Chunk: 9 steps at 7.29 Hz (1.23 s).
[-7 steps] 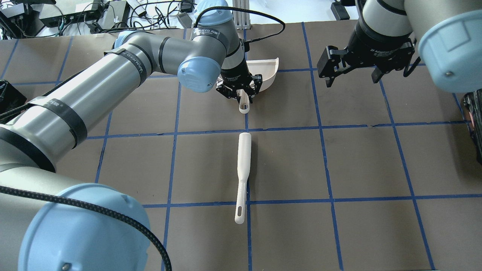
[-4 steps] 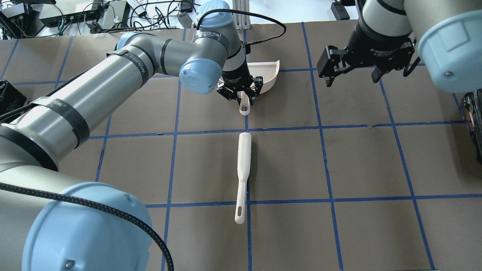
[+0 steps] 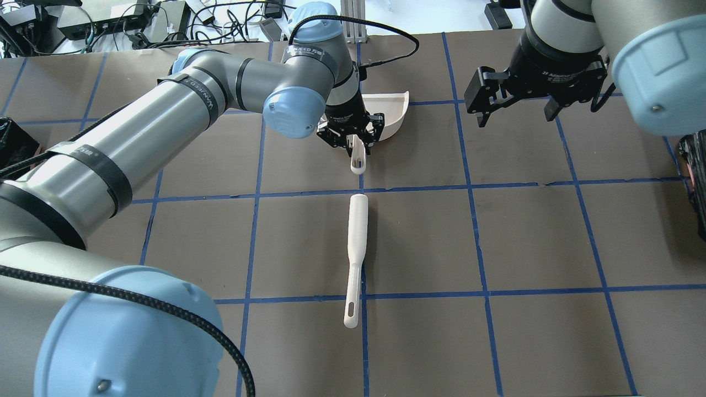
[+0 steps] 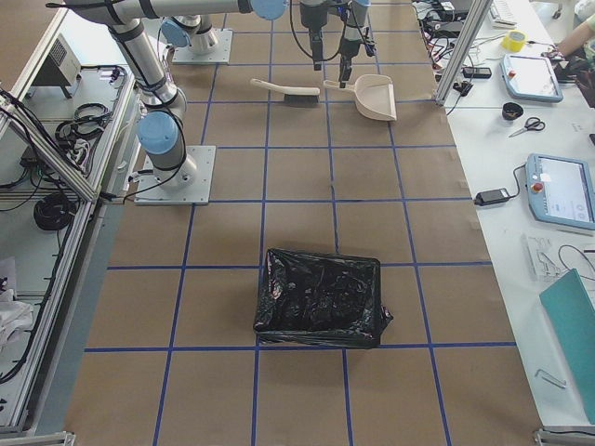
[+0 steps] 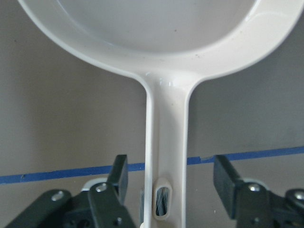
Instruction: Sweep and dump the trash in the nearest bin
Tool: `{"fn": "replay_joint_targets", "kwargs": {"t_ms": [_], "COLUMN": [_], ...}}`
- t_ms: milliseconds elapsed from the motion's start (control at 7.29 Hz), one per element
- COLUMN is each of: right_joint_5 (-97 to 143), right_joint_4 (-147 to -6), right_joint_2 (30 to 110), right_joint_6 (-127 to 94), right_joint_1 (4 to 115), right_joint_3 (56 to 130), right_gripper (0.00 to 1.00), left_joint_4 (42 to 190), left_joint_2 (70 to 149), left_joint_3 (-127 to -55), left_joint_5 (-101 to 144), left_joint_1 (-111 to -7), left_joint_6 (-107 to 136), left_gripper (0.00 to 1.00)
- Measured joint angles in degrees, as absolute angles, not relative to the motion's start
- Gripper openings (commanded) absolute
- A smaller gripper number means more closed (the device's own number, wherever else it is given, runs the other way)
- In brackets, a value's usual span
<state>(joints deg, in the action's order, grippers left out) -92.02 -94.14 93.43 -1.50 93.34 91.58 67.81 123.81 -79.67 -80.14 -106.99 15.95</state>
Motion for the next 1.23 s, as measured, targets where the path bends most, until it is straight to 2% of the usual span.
{"fn": "replay_joint_targets", "kwargs": {"t_ms": [549, 1234], "right_joint_5": [-92.1, -92.1], "right_joint_4": [-94.2, -94.2], "right_joint_2": [93.4, 93.4], "right_joint_6": [-1.5, -1.5], "right_joint_1": [93.3, 93.3], "right_joint_3": [91.6, 91.6], "right_gripper": [1.00, 1.00], "left_joint_4": [68.4, 71.4], "left_joint_2": [118.7, 105.5], "left_joint_3": [-80.2, -88.1], "left_joint_5": [-83.0, -89.9], "left_joint_1": [-105.8, -93.7], "left_joint_6": [16.0, 11.6], "left_gripper": [1.00, 1.00]}}
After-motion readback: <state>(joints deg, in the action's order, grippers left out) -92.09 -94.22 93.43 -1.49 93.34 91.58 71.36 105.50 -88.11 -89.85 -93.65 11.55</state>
